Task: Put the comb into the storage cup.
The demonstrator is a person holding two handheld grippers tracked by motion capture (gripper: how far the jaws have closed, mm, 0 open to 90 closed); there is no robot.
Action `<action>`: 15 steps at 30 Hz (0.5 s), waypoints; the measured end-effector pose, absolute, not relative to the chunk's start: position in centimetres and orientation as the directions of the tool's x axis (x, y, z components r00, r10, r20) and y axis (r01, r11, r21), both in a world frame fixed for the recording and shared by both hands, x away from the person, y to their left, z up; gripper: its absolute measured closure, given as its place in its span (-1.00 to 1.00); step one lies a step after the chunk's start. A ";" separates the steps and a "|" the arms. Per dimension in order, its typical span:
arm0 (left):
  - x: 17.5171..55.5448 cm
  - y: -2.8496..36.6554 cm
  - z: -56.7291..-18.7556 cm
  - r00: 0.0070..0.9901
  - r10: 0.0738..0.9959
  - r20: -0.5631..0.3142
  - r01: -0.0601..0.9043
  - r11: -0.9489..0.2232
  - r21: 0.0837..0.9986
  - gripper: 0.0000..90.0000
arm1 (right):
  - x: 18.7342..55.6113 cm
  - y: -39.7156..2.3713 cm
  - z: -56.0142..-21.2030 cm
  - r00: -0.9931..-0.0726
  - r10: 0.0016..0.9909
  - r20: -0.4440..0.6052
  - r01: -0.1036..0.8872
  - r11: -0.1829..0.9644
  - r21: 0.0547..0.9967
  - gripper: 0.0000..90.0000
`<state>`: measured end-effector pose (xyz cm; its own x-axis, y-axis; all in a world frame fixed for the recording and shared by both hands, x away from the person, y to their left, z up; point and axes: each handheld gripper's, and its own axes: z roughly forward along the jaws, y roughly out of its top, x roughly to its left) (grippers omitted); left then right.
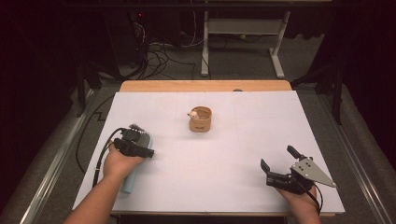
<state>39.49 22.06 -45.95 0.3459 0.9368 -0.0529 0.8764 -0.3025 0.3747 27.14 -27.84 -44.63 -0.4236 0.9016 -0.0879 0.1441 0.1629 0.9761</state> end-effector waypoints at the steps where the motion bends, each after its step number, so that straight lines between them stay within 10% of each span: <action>1: 39.5 22.1 -46.0 0.345 0.937 -0.055 0.876 -0.300 0.377 -0.98 | 27.1 -27.8 -44.6 -0.424 0.901 -0.088 0.144 0.163 0.976 -0.99; 15: 39.3 22.0 -46.1 0.332 0.941 -0.057 0.874 -0.285 0.393 -0.99 | 27.1 -27.8 -44.6 -0.424 0.901 -0.086 0.146 0.162 0.976 -0.99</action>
